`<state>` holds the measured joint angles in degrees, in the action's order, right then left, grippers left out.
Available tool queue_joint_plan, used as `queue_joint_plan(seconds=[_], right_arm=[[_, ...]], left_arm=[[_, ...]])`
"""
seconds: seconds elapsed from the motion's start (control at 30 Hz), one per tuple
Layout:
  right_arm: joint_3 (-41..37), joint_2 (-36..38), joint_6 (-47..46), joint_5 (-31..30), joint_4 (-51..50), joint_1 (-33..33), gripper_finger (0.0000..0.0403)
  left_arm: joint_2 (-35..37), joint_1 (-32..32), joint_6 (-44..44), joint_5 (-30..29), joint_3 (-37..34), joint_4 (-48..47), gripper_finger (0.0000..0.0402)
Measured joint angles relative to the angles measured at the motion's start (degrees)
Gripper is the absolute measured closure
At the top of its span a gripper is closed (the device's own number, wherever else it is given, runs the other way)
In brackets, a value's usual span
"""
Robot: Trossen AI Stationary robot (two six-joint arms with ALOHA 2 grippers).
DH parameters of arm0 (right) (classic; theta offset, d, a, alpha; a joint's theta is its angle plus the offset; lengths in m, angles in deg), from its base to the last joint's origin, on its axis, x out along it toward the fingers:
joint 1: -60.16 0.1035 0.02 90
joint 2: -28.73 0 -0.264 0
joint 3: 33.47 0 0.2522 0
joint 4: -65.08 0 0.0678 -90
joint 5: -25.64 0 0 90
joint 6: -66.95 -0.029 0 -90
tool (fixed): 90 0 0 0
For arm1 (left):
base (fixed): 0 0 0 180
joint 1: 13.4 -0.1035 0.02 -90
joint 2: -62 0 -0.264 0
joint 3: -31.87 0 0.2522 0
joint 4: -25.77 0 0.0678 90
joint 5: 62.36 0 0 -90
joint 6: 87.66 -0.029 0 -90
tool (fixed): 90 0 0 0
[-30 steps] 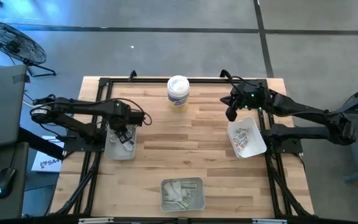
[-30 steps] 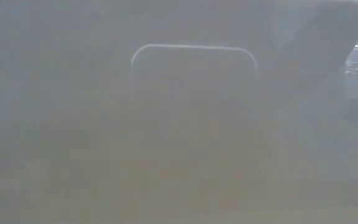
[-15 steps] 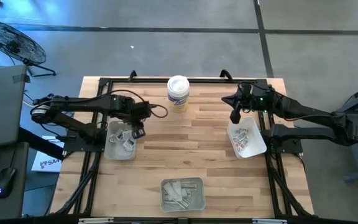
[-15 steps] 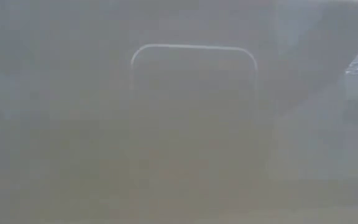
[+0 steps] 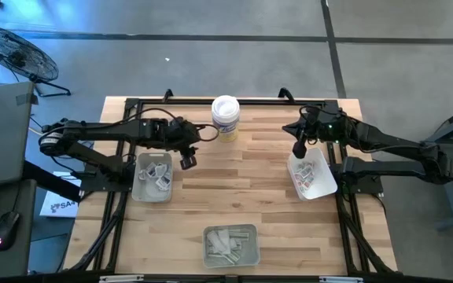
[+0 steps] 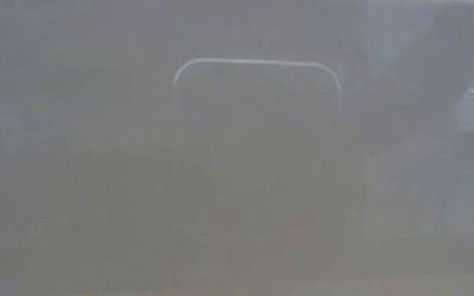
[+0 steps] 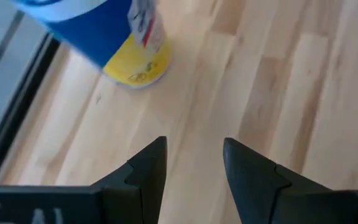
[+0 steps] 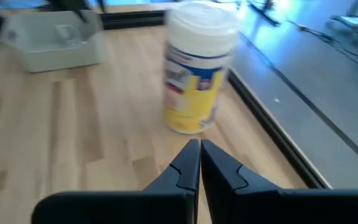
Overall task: Pick & Place First Aid Supplies
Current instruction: Return to Home Position
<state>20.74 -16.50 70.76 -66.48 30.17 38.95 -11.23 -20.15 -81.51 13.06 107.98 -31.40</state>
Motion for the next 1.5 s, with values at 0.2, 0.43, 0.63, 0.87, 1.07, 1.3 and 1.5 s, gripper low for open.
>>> queue_joint_plan(seconds=[0.2,0.43,0.63,0.87,1.07,1.3,1.5], right_arm=[[0.0,0.0,2.5,7.0,1.9,0.0,0.0401],[0.0,0.0,2.6,7.8,2.1,0.0,0.04],[0.0,0.0,3.7,12.8,2.6,0.0,0.0399],[-0.5,0.0,5.5,13.7,4.6,0.0,0.0401],[-7.5,3.7,5.0,15.8,13.7,-0.2,0.0401],[-14.7,13.7,3.4,15.8,17.0,-0.2,0.0399],[-21.0,21.7,-0.4,15.8,19.2,-0.2,0.0401]], left_arm=[[0.0,0.0,-2.7,4.0,-1.3,12.5,0.0247],[0.0,0.0,-6.4,6.2,-4.2,23.5,0.0247],[0.0,0.0,-7.4,3.8,-4.4,24.4,0.0247],[0.0,0.0,-7.4,3.7,-4.4,24.4,0.0248],[0.0,0.0,-7.4,3.6,-4.4,24.4,0.0247],[0.0,0.0,-7.4,3.6,-4.4,24.5,0.0248],[0.0,0.0,-7.6,3.8,-4.4,26.5,0.0248]])
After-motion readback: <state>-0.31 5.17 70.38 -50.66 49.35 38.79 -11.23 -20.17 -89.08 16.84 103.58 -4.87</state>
